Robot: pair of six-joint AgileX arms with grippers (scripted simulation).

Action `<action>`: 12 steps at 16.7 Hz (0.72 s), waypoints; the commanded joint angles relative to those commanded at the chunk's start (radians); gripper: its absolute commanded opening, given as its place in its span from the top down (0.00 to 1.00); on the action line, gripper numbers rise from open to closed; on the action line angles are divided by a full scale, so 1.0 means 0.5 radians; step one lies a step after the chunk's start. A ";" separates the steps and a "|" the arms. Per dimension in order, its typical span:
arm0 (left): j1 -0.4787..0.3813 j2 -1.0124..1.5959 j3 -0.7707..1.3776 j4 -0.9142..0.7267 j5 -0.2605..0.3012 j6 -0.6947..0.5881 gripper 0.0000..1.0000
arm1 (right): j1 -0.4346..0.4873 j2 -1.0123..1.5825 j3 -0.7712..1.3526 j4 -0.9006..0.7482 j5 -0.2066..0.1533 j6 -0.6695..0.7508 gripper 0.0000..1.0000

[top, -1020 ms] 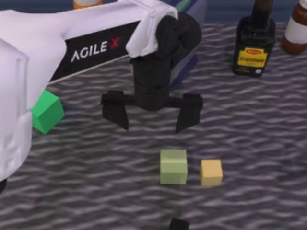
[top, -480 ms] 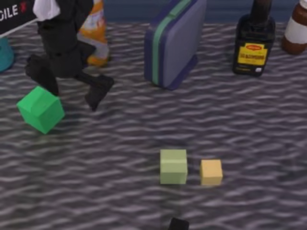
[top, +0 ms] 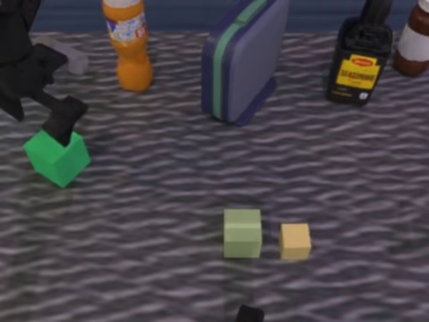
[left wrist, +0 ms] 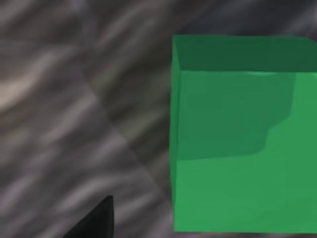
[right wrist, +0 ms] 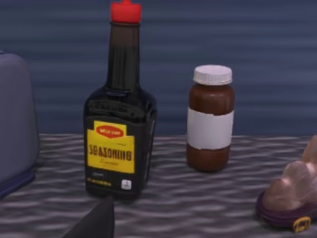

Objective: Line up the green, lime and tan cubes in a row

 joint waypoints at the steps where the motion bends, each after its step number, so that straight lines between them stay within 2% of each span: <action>1: 0.000 0.000 0.000 0.000 0.000 0.000 0.00 | 0.000 0.000 0.000 0.000 0.000 0.000 0.00; 6: -0.006 0.015 -0.022 0.032 -0.001 -0.003 0.00 | 0.000 0.000 0.000 0.000 0.000 0.000 0.00; 12: 0.000 0.149 -0.293 0.446 0.001 0.002 0.00 | 0.000 0.000 0.000 0.000 0.000 0.000 0.00</action>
